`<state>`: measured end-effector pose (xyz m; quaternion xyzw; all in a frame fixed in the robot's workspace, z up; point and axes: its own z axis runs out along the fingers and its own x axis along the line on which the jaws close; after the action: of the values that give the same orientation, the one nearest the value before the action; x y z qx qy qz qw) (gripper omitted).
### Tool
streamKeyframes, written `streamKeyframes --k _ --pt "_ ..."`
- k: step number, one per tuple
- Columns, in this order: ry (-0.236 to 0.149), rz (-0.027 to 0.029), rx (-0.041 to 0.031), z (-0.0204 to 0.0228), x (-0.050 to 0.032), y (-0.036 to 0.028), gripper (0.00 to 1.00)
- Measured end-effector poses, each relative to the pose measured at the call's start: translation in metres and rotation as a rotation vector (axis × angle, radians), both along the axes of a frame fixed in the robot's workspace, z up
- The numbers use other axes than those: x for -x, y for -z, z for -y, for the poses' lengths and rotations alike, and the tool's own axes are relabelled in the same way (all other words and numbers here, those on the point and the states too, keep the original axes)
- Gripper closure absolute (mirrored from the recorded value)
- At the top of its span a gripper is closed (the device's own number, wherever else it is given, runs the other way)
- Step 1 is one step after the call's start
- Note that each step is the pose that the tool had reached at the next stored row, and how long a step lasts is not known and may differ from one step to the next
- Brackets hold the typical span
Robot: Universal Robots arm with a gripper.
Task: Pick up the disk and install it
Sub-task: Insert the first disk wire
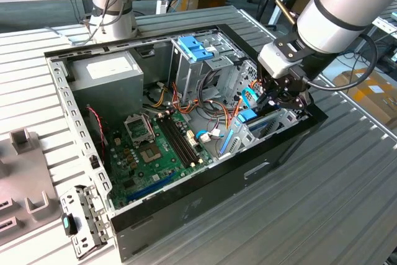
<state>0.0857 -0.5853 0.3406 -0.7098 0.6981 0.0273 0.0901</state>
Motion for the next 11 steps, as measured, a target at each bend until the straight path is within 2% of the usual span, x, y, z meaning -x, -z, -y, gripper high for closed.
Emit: streamKeyframes --k 7,9,11 --pt "0.000 0.0001 -0.0010 0.0000 0.0000 0.0009 0.83" --pt "0.000 0.0000 -0.0002 0.0000 0.0000 0.0005 0.71" --pt "0.000 0.0000 -0.0002 0.0000 0.0000 0.0006 0.71"
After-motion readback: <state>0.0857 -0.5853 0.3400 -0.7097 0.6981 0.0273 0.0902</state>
